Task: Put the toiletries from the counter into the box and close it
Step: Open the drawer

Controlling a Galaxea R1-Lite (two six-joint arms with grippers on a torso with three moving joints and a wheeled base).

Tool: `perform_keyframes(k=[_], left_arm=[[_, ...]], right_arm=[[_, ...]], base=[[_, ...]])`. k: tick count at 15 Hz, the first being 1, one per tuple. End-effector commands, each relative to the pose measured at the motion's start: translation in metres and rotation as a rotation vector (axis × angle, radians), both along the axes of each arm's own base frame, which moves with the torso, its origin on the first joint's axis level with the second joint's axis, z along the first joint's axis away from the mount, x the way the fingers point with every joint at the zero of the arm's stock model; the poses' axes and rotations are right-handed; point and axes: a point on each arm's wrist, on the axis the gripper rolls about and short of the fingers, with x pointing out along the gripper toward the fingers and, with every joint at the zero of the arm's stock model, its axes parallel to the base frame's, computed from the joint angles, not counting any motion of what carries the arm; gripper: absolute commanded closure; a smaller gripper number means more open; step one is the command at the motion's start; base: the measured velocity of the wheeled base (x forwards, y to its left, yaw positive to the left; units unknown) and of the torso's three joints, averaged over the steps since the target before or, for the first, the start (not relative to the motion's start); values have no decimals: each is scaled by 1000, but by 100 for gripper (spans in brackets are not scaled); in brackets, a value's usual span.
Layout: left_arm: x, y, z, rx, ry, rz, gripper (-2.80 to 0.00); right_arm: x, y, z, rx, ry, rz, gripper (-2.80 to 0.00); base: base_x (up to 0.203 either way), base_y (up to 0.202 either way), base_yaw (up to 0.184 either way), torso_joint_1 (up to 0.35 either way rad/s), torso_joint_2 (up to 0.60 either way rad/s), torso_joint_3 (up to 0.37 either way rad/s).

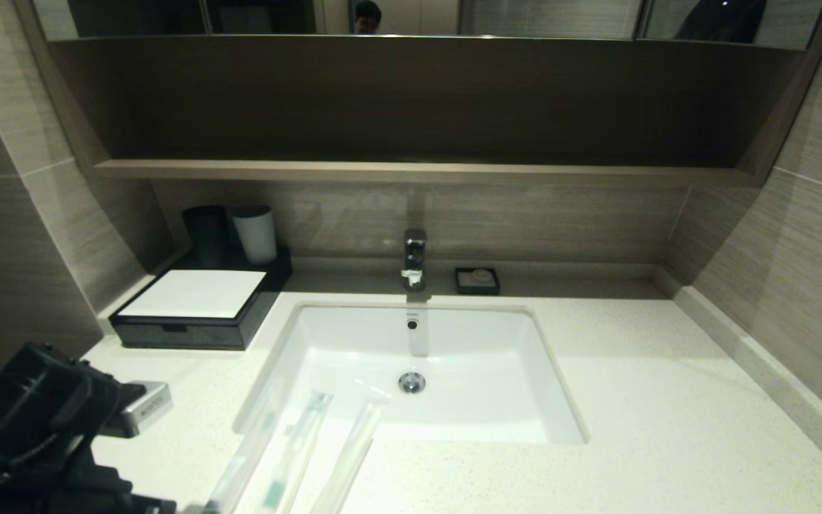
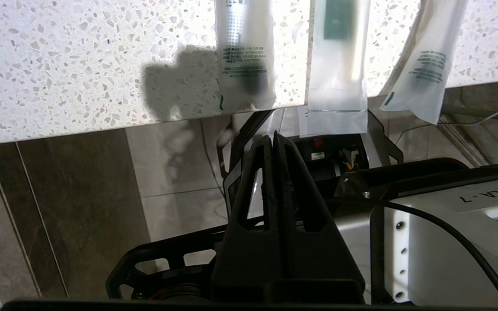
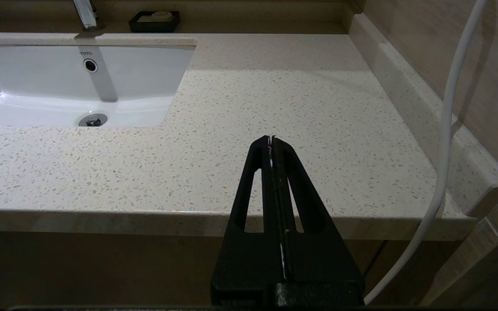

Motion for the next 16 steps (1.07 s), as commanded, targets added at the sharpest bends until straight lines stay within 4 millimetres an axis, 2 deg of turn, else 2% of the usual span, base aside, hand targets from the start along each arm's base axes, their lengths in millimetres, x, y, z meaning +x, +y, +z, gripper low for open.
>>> perform_keyframes(k=[1, 5, 6, 7, 16], left_arm=[[7, -3, -7, 22, 43, 1, 0], [12, -5, -12, 42, 58, 5, 0], [13, -5, -13, 48, 53, 6, -131], [13, -6, -13, 51, 48, 3, -280], [23, -10, -23, 79, 94, -8, -280]], right_arm=[[0, 0, 0, 0, 0, 0, 0], [0, 0, 0, 0, 0, 0, 0], [0, 0, 0, 0, 0, 0, 0], [0, 0, 0, 0, 0, 0, 0], [0, 0, 0, 0, 0, 0, 0]], base=[[0, 0, 0, 0, 0, 0], [0, 0, 0, 0, 0, 0], [0, 0, 0, 0, 0, 0], [0, 0, 0, 0, 0, 0], [0, 0, 0, 0, 0, 0]])
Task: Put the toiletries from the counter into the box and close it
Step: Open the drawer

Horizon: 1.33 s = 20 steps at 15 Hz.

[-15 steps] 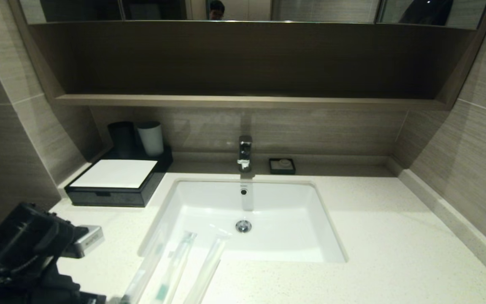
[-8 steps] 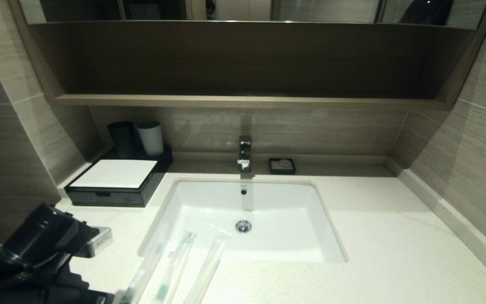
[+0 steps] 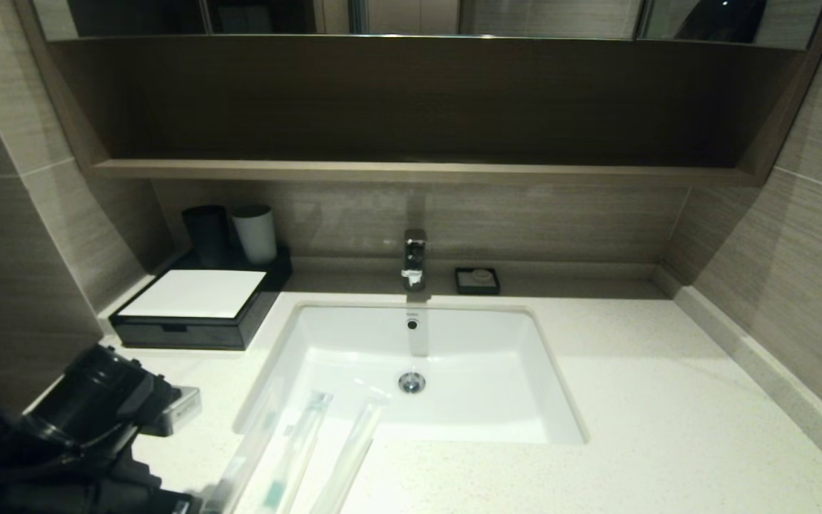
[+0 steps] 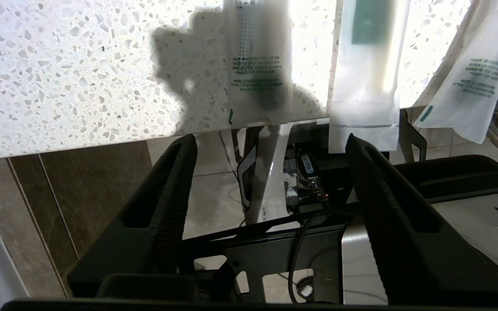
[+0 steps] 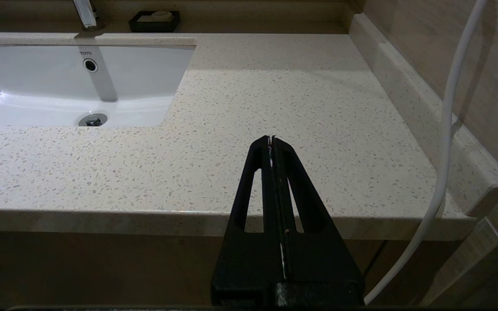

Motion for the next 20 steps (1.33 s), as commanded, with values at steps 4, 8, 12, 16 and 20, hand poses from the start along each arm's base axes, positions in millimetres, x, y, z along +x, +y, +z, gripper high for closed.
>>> perform_keyframes(k=[4, 8, 12, 16, 20], left_arm=[[10, -4, -10, 18, 28, 7, -280], [16, -6, -15, 44, 33, 15, -280], [21, -9, -20, 45, 36, 17, -280], [25, -10, -25, 70, 30, 27, -280], [26, -10, -26, 68, 30, 32, -280]], right_arm=[[0, 0, 0, 0, 0, 0, 0], [0, 0, 0, 0, 0, 0, 0], [0, 0, 0, 0, 0, 0, 0], [0, 0, 0, 0, 0, 0, 0], [0, 0, 0, 0, 0, 0, 0]], base=[[0, 0, 0, 0, 0, 0], [0, 0, 0, 0, 0, 0], [0, 0, 0, 0, 0, 0], [0, 0, 0, 0, 0, 0], [0, 0, 0, 0, 0, 0]])
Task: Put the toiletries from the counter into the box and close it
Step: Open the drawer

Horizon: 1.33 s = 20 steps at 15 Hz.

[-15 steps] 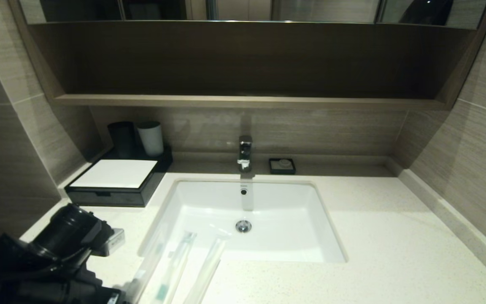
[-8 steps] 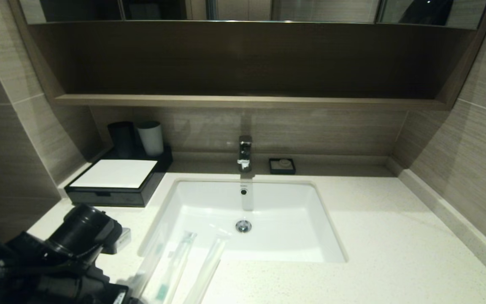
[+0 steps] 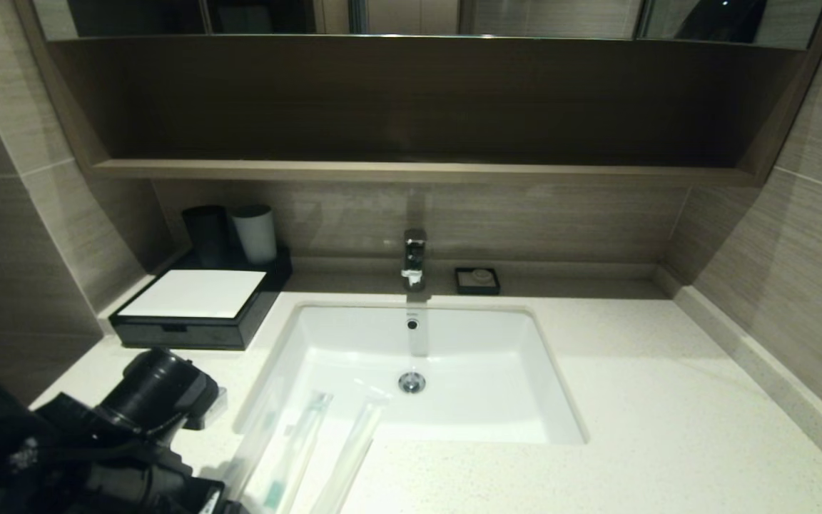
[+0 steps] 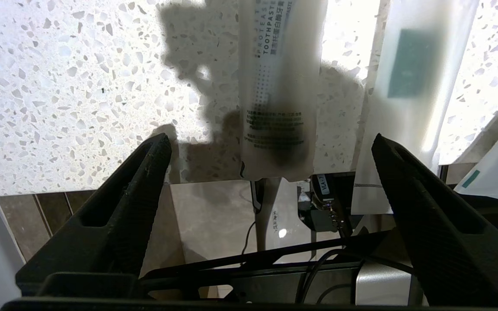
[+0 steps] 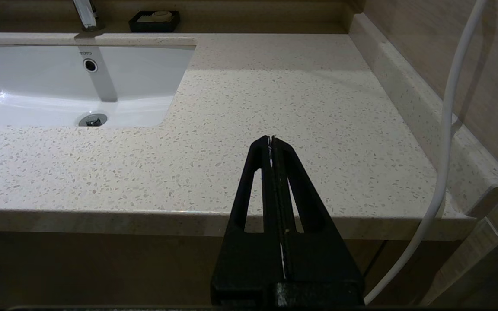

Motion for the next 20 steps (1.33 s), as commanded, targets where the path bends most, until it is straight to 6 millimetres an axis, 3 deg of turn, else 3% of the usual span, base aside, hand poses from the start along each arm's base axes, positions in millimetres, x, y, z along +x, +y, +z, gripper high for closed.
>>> perform_keyframes(k=[1, 20], left_arm=[[1, 0, -3, 6, 13, 4, -280], [10, 5, -8, 19, 1, 56, -280]], right_arm=[[0, 0, 0, 0, 0, 0, 0], [0, 0, 0, 0, 0, 0, 0]], base=[[0, 0, 0, 0, 0, 0], [0, 0, 0, 0, 0, 0]])
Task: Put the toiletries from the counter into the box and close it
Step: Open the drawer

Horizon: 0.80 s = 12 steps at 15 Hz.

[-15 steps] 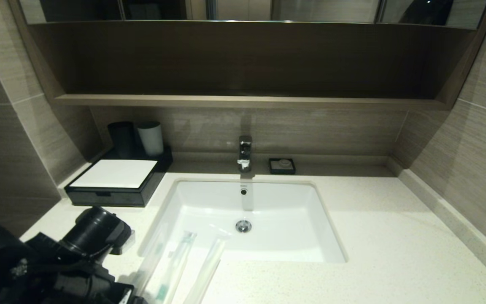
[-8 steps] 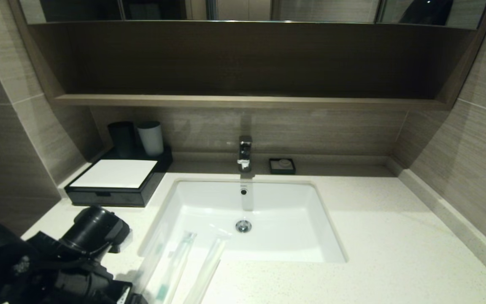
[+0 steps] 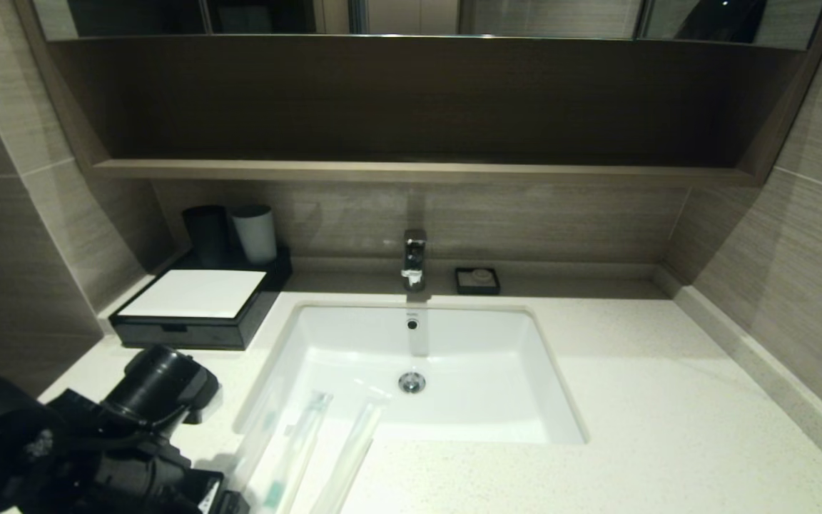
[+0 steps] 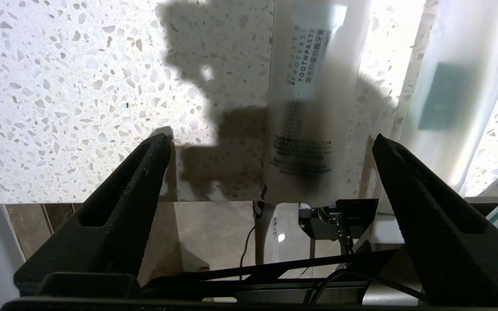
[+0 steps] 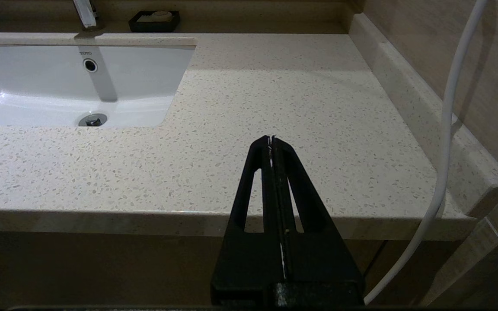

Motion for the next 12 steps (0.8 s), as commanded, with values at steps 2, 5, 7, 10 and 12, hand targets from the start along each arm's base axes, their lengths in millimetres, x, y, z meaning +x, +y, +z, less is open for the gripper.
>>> perform_keyframes(k=[2, 5, 7, 10, 12], left_arm=[[1, 0, -2, 0, 11, 6, -280], [1, 0, -3, 3, 13, 7, -280], [1, 0, -3, 2, 13, 8, -280], [2, -1, -2, 1, 8, 6, -280], [3, -1, -3, -2, 0, 8, -280]], right_arm=[[0, 0, 0, 0, 0, 0, 0], [0, 0, 0, 0, 0, 0, 0], [0, 0, 0, 0, 0, 0, 0], [0, 0, 0, 0, 0, 0, 0], [0, 0, 0, 0, 0, 0, 0]], base=[[0, 0, 0, 0, 0, 0], [0, 0, 0, 0, 0, 0], [0, 0, 0, 0, 0, 0], [0, 0, 0, 0, 0, 0], [0, 0, 0, 0, 0, 0]])
